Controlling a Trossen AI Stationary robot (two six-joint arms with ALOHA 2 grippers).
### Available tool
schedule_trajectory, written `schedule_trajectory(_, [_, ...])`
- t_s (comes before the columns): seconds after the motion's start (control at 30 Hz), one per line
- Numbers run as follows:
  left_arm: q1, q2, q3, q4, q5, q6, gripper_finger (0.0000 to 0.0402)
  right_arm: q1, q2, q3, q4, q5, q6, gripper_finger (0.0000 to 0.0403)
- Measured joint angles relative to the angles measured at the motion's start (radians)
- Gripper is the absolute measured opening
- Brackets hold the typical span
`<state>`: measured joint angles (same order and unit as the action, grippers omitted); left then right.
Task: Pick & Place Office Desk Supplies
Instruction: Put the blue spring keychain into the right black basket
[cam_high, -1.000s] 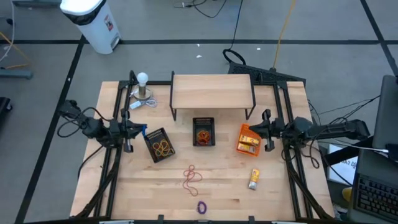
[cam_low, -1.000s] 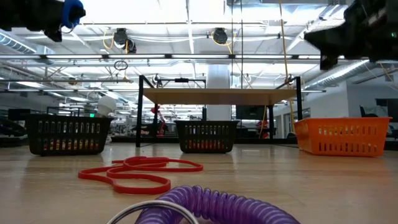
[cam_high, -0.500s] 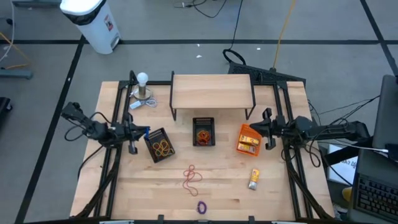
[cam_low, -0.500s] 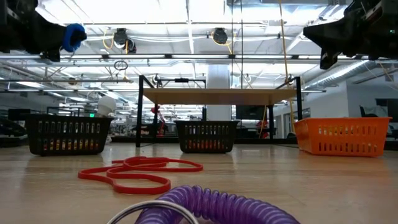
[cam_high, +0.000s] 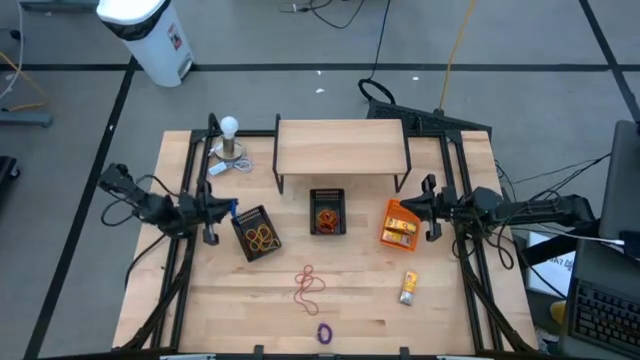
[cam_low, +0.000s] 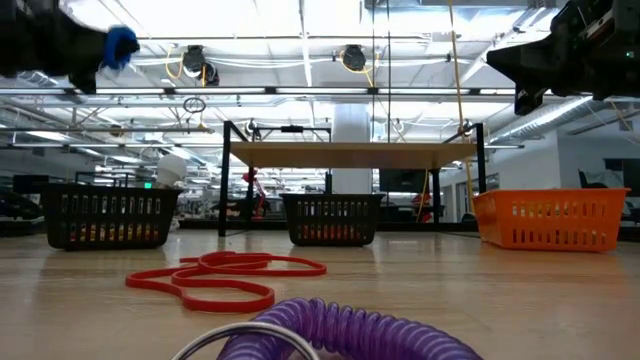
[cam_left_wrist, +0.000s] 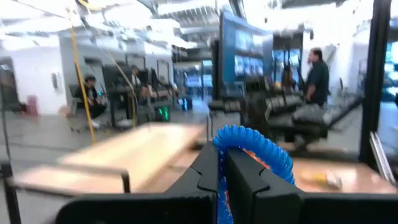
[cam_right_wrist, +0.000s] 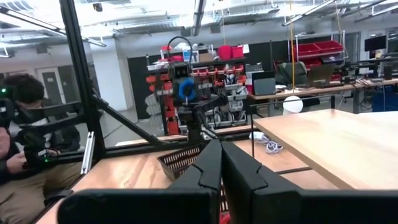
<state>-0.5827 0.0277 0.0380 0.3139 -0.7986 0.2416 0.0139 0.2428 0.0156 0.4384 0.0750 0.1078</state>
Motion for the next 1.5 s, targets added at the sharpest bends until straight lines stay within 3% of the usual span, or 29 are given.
schedule_trajectory(0.23, [0.0, 0.164, 0.229, -0.001, -0.057, 0.123, 0.0007, 0.0, 0.0, 0.0, 0.007, 0.002, -0.005, 0.0])
schedule_trajectory(0.53, [0.043, 0.575, 0.571, -0.064, -0.102, 0.138, 0.0007, 0.0, 0.0, -0.001, 0.007, 0.002, -0.015, 0.0])
schedule_trajectory(0.67, [0.116, 0.747, 0.748, -0.203, -0.079, 0.065, 0.0007, 0.0, 0.0, -0.001, 0.014, 0.002, -0.015, 0.0])
schedule_trajectory(0.93, [0.347, 1.013, 1.012, -0.505, 0.297, -0.108, 0.0007, 0.0, 0.0, -0.001, 0.021, 0.002, 0.003, 0.0])
schedule_trajectory(1.2, [0.529, 1.223, 1.086, -0.567, 0.606, -0.171, 0.0007, 0.0, 0.0, -0.001, 0.021, 0.002, 0.004, 0.0])
schedule_trajectory(1.5, [0.606, 1.484, 1.086, -0.541, 0.744, -0.207, 0.0007, 0.0, 0.0, -0.001, 0.001, 0.002, 0.004, 0.0])
